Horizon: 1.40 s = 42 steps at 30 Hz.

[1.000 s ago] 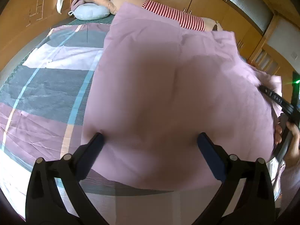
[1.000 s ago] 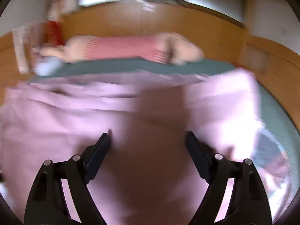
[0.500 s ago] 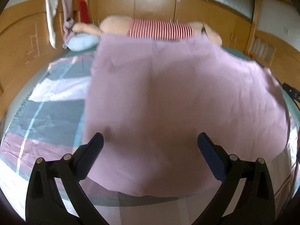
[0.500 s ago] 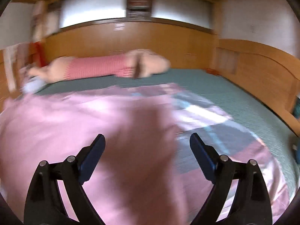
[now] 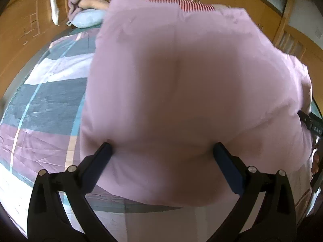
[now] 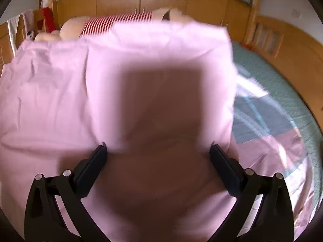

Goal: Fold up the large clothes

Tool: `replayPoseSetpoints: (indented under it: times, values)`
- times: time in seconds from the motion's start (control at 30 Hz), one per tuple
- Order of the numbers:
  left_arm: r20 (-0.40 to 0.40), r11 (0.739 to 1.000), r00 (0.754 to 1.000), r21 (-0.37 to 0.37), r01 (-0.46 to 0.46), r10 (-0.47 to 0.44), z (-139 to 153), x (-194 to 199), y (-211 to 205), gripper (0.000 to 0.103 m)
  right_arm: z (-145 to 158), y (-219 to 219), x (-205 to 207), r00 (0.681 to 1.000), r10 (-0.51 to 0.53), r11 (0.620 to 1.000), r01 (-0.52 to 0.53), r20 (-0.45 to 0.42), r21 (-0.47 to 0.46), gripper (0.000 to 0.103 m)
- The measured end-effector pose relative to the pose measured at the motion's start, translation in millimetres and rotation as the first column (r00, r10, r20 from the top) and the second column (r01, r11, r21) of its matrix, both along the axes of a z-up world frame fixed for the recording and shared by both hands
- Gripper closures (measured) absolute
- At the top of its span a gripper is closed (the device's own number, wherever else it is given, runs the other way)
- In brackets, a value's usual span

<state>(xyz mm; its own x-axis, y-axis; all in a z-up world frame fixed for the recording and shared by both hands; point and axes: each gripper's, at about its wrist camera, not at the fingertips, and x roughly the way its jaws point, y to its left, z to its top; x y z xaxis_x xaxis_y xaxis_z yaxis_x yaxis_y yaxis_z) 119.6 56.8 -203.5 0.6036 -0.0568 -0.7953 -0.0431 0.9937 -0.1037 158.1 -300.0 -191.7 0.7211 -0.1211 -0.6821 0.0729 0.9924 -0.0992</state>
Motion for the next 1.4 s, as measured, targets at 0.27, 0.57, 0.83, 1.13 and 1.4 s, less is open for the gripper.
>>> replayPoseSetpoints:
  times: [0.27,0.57,0.83,1.13,1.4]
  values:
    - [0.012,1.0,1.0,-0.01,-0.024,0.025,-2,-3,0,0.002,-10,46,-4,0.989,0.147,0.988,-0.147,-0.005,-0.054,0.001]
    - [-0.009,1.0,1.0,-0.005,-0.028,0.028,-2,-3,-4,0.002,-18,38,-2,0.988,0.151,0.988,-0.149,-0.033,0.039,0.001]
    - [-0.03,0.999,0.999,-0.013,-0.04,0.04,-8,1,0,0.002,-24,32,3,0.985,0.161,0.985,-0.157,-0.054,0.071,0.001]
    - [0.089,0.999,0.996,-0.009,-0.032,0.033,16,-9,-7,0.002,15,42,-23,0.985,0.131,0.989,-0.138,0.11,0.061,0.001]
    - [0.079,1.0,0.997,0.015,-0.015,0.013,24,-10,-20,0.002,16,48,-27,0.995,0.091,0.992,-0.093,0.03,0.083,0.001]
